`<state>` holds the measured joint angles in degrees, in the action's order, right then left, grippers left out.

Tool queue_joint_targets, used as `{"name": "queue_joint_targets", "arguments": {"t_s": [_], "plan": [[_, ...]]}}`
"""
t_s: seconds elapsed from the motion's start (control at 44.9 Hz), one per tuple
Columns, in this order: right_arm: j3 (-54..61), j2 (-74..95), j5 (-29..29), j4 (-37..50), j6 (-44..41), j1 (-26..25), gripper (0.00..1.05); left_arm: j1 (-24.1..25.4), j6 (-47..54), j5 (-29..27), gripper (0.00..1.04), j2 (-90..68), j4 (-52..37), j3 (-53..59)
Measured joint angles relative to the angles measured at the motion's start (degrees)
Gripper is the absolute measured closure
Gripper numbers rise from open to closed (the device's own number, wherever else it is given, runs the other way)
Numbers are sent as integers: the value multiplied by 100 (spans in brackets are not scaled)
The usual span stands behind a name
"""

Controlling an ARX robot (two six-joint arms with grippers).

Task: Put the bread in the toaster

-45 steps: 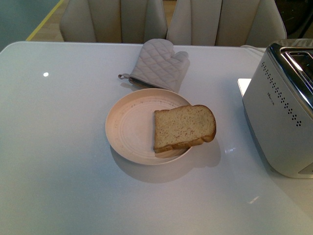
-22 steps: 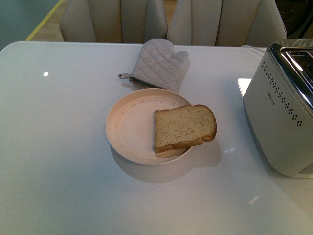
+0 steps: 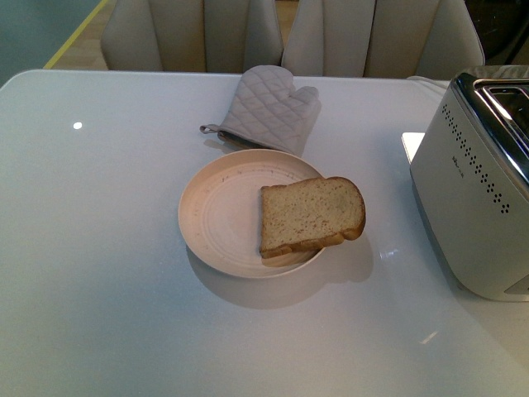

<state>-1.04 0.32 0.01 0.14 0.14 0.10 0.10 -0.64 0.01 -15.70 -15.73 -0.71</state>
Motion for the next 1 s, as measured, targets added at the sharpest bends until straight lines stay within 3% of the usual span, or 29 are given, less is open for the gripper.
{"name": "queue_joint_targets", "arguments": {"t_s": [0.379, 0.468, 0.579, 0.691, 0.758, 0.847, 1.003], "plan": [[0, 0, 0, 0, 0, 0, 9, 0, 0, -2, 102, 540, 538, 0], [0, 0, 0, 0, 2, 0, 9, 0, 2, 0, 102, 1231, 1423, 0], [-4, 11, 0, -13, 2, 0, 9, 0, 2, -2, 102, 1523, 1554, 0], [-774, 1325, 516, -2028, 354, 431, 9, 0, -2, 2, 101, 1541, 1565, 0], [-807, 1871, 726, -2028, 518, 890, 9, 0, 2, -2, 87, 1539, 1565, 0], [-1058, 2638, 831, -1392, 763, 1473, 9, 0, 2, -2, 67, 1541, 1565, 0], [-1853, 4529, 601, -153, 1329, 1818, 9, 0, 2, -2, 36, 1539, 1565, 0]]}}
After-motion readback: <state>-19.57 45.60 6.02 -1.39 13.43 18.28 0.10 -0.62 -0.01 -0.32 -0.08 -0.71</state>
